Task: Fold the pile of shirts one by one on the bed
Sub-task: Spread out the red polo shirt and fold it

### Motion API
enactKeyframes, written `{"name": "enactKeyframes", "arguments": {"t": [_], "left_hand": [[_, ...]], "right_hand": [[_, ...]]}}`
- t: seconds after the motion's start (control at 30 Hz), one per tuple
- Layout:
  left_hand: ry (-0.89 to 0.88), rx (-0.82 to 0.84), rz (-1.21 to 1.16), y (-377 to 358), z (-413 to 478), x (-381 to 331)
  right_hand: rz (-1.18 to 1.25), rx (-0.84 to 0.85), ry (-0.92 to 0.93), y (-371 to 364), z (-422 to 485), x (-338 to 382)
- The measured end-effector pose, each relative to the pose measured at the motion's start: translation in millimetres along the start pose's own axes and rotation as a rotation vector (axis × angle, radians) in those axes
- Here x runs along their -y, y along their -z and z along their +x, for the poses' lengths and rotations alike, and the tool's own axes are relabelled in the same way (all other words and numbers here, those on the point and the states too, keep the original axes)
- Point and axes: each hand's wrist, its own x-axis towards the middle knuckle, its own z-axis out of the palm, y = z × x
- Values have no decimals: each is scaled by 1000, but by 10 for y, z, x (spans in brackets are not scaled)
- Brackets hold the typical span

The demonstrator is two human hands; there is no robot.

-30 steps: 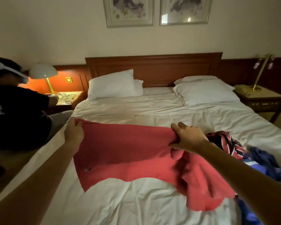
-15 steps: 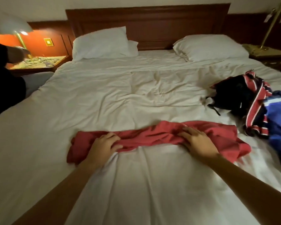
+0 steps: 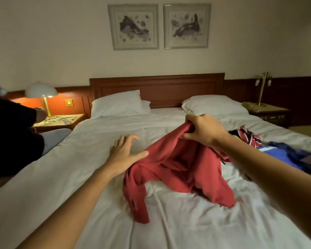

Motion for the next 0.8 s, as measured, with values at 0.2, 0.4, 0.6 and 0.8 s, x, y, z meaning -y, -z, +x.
{"name": "enactKeyframes", "arguments": {"t": [0.2, 0.4, 0.6, 0.8], "left_hand": [[-68, 64, -386, -93, -342, -835], [-86, -340, -327, 530, -341, -796], [-269, -436, -21, 1592, -280, -752], [-173, -569, 260, 2302, -282, -577]], "right_hand": [[74, -113, 82, 569, 6, 587], [-149, -77, 92, 1072, -106, 609], [-270, -46, 72, 1282, -143, 452], [-96, -158, 110, 1620, -106, 337]]}}
